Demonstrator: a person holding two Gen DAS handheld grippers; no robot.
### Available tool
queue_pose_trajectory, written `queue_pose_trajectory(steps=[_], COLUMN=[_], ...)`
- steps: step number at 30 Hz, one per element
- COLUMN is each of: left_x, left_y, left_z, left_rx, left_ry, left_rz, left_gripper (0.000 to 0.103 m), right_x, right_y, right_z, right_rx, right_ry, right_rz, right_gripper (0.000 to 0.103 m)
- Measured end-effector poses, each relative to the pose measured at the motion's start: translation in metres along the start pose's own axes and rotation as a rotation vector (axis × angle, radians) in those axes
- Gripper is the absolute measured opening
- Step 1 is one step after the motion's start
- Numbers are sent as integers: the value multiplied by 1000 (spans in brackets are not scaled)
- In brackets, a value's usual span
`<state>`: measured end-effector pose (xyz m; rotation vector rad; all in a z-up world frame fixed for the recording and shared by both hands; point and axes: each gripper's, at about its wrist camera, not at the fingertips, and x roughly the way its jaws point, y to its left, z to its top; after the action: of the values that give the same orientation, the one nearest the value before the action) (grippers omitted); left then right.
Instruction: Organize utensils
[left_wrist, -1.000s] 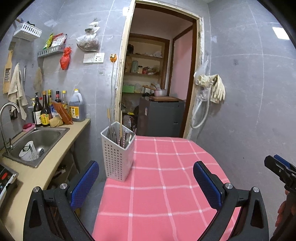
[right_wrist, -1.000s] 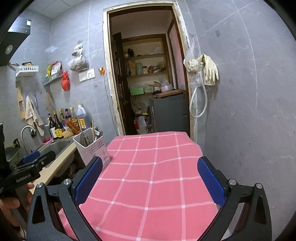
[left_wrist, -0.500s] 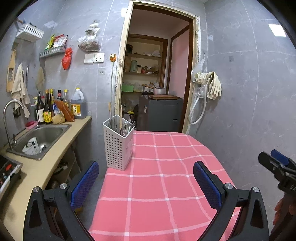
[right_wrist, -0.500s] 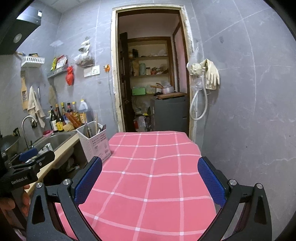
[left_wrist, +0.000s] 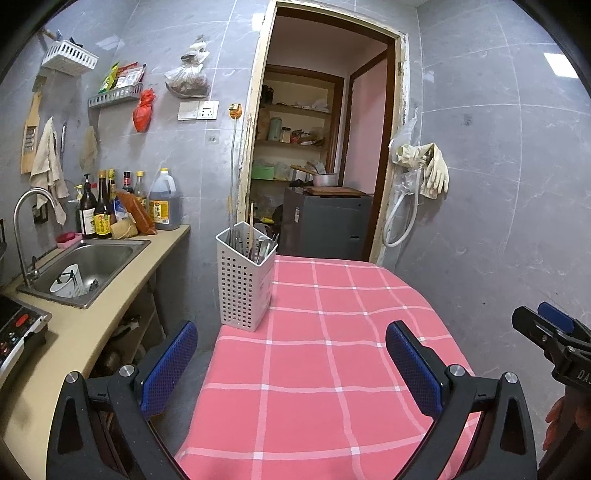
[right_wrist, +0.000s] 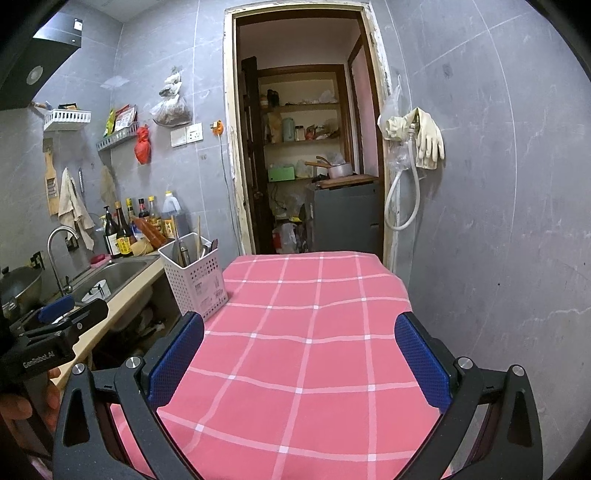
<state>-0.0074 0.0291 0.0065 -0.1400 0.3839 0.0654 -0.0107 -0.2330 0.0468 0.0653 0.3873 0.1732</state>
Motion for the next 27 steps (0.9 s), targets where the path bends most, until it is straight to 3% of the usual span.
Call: queue_pose_trajectory(steps=[27], left_x=[0], left_y=[-2], left_z=[-2], left_rx=[-2], left_ry=[0], left_rz=[-2], left_gripper=[103], right_x=[7], right_y=[0], right_z=[-2], right_rx=[-1], right_ry=[10], right_rz=[1], right_gripper=[102])
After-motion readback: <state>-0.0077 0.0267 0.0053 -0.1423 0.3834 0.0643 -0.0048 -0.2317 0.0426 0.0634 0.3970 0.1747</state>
